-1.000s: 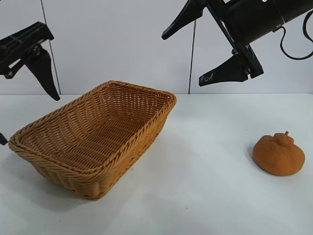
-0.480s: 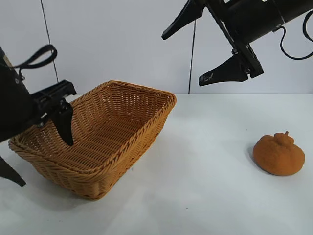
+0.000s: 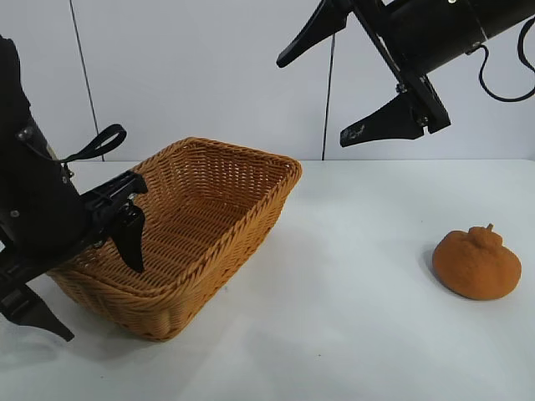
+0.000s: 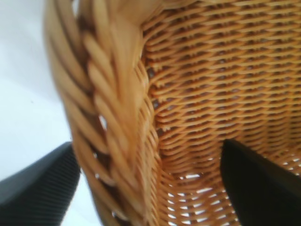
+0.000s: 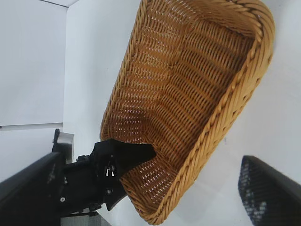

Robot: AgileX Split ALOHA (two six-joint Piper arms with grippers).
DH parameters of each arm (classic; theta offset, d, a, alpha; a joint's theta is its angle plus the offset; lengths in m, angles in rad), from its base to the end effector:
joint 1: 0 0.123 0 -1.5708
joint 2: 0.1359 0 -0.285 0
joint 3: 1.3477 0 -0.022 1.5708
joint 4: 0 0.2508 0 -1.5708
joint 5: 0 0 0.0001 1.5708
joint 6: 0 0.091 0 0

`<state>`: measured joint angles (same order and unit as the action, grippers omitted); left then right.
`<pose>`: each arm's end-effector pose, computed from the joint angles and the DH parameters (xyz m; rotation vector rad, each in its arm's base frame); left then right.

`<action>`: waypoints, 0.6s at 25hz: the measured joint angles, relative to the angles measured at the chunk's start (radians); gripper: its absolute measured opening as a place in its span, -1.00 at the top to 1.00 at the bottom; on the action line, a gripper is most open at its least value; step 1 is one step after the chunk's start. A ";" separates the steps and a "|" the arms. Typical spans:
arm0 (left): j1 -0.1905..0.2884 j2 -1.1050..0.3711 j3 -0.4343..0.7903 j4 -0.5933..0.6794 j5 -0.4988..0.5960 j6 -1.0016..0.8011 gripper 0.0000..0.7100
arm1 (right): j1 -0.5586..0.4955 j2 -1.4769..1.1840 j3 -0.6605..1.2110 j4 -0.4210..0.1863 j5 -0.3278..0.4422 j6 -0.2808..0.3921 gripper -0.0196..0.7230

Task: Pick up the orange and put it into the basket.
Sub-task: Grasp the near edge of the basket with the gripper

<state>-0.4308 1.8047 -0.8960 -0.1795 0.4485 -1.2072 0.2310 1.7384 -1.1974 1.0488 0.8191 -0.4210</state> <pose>0.2853 -0.1389 0.1336 -1.3317 2.6661 -0.4331 0.3387 0.1389 0.2478 -0.0150 2.5667 1.1339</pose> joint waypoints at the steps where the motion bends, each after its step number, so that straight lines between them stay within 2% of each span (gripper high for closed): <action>1: 0.000 0.000 0.000 0.001 0.001 0.000 -0.49 | 0.000 0.000 0.000 0.000 0.000 0.000 -0.92; 9: 0.000 0.000 0.001 0.002 0.014 -0.001 0.58 | 0.000 0.000 0.000 0.000 0.000 0.000 -0.92; 11: 0.000 0.000 0.001 -0.003 0.008 -0.014 0.74 | 0.000 0.000 0.000 0.000 0.000 0.000 -0.92; 15: 0.019 -0.017 0.000 -0.012 0.018 -0.004 0.76 | 0.000 0.000 0.000 0.000 0.000 0.000 -0.92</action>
<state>-0.4117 1.7875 -0.8962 -0.1912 0.4670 -1.2107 0.2310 1.7384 -1.1974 1.0488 0.8191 -0.4210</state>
